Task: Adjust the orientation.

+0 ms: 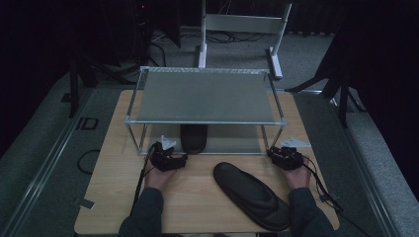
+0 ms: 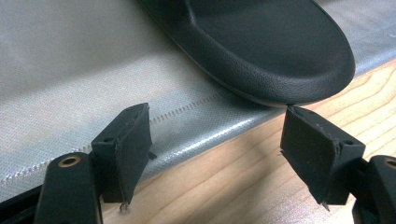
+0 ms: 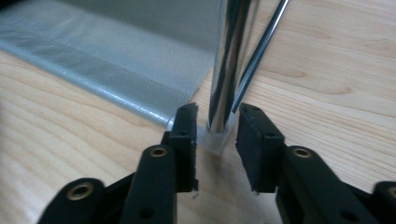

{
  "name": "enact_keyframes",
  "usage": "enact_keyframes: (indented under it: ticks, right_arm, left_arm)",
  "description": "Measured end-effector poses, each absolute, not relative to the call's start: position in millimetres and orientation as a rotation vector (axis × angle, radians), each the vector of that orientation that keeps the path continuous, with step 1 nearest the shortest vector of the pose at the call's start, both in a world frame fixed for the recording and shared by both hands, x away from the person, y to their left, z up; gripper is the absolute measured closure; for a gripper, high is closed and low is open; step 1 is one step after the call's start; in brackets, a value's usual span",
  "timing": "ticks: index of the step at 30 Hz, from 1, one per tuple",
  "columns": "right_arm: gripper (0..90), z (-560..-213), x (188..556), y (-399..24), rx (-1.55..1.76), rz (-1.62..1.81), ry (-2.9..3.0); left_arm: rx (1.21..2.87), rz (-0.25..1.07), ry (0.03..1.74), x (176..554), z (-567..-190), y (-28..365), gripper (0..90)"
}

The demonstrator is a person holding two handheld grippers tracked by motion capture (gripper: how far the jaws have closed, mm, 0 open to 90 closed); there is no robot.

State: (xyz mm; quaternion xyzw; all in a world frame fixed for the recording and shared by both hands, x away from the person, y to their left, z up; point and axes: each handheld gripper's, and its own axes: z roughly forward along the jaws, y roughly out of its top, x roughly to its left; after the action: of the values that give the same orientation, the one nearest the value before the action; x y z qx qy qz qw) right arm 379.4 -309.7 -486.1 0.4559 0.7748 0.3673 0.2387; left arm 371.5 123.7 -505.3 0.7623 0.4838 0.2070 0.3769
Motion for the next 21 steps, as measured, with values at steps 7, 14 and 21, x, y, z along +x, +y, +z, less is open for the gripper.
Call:
enact_keyframes:
  ticks: [7, 14, 21]
  right_arm:
    - [58.8, -468, 344, -318, 1.224, 1.075, 2.104]
    - [56.0, -462, 312, -314, 1.185, 1.130, 2.140]
    - [52.4, -451, 272, -309, 1.142, 1.210, 2.167]
  left_arm:
    - [1.948, 0.527, 1.241, 371, -505, 124, 25.4]
    - [1.948, 0.530, 1.241, 371, -505, 123, 25.4]
    - [1.946, 0.530, 1.243, 371, -505, 123, 25.4]
